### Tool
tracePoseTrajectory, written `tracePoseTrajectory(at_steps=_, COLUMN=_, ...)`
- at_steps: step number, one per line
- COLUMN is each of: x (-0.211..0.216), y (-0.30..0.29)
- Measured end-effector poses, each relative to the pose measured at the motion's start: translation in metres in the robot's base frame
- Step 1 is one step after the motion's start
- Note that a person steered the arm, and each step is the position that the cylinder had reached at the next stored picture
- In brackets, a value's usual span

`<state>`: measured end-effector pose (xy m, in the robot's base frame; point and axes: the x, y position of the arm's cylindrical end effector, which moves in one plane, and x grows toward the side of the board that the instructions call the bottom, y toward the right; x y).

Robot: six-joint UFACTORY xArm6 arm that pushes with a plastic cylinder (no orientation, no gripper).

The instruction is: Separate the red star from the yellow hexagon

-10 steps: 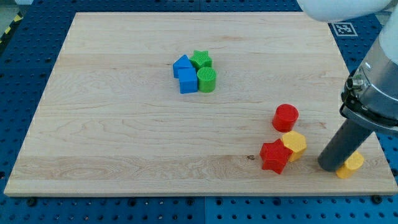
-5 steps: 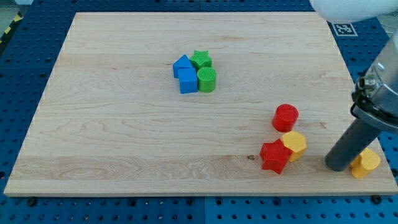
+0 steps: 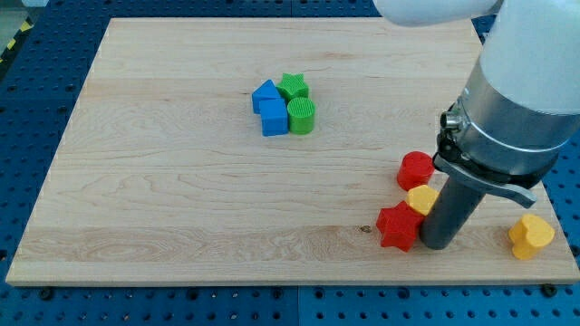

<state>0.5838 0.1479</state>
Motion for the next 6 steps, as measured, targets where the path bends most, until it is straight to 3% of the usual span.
tracePoseTrajectory(at_steps=2, x=-0.02, y=-0.001)
tracePoseTrajectory(at_steps=6, x=-0.051, y=-0.072)
